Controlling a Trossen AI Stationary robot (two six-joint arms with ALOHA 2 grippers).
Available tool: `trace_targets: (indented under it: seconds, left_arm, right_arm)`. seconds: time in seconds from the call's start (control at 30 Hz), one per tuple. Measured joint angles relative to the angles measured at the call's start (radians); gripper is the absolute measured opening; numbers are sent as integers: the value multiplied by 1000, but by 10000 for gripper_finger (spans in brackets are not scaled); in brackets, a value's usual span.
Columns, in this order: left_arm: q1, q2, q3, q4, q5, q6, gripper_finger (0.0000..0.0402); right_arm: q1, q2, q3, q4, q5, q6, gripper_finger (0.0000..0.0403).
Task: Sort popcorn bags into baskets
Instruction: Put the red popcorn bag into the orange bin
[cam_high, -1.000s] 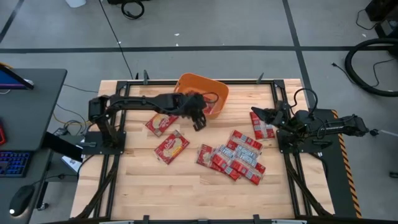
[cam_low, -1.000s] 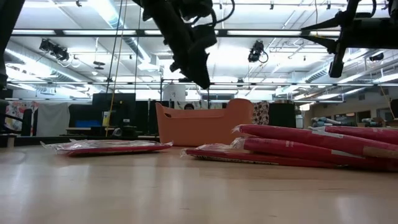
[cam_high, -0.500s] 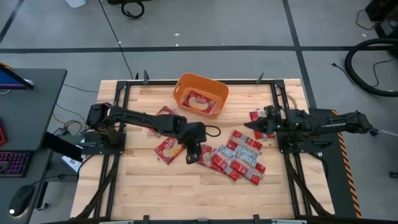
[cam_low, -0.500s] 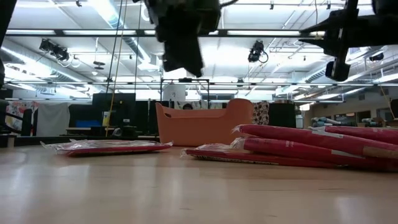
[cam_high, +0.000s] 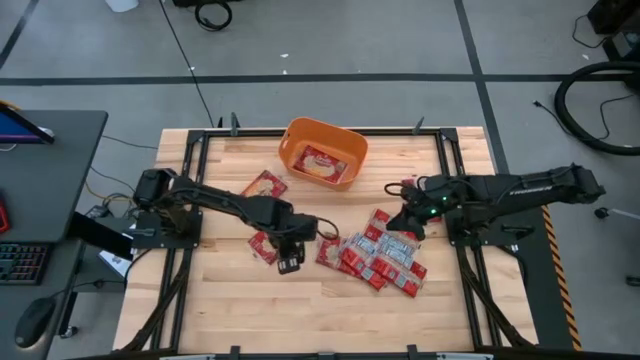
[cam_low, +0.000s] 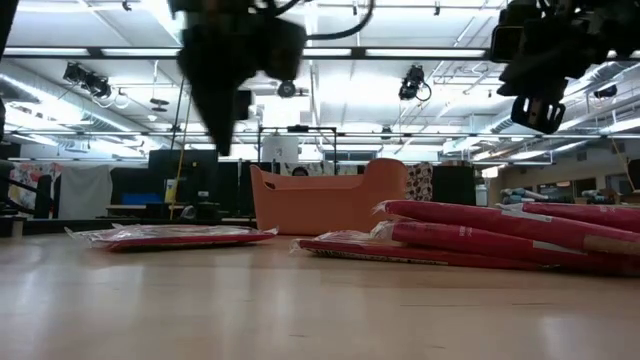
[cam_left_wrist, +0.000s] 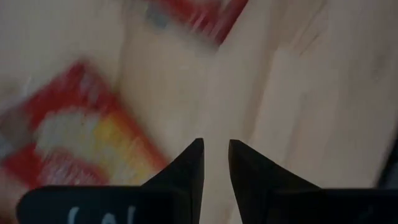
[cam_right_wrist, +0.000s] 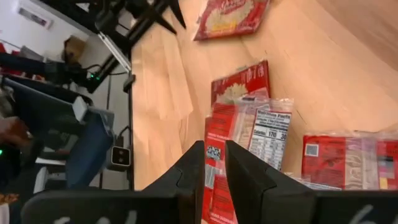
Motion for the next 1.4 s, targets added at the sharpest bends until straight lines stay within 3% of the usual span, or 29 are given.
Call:
trace_targets:
  seconds: [0.13, 0.33, 0.53, 0.73, 1.23, 1.4]
  left_arm:
    - [-1, -82, -127, 38, -12, -65, 67]
    - [-22, -119, -222, 65, -162, -238, 69]
    - [-81, -82, -222, 164, -277, -278, 134]
    - [-142, -56, -222, 184, -482, -302, 195]
    - [-221, 71, -221, 231, -651, -324, 177]
    - [-221, 111, -222, 235, -649, -309, 177]
  right_arm:
    - [3, 24, 12, -3, 23, 20, 68]
    - [21, 47, 12, -14, 105, 34, 68]
    - [22, 69, 12, 4, 117, 32, 68]
    - [22, 78, 11, 15, 116, 30, 68]
    - [18, 83, 11, 29, 118, 34, 68]
    - [18, 85, 11, 39, 111, 45, 68]
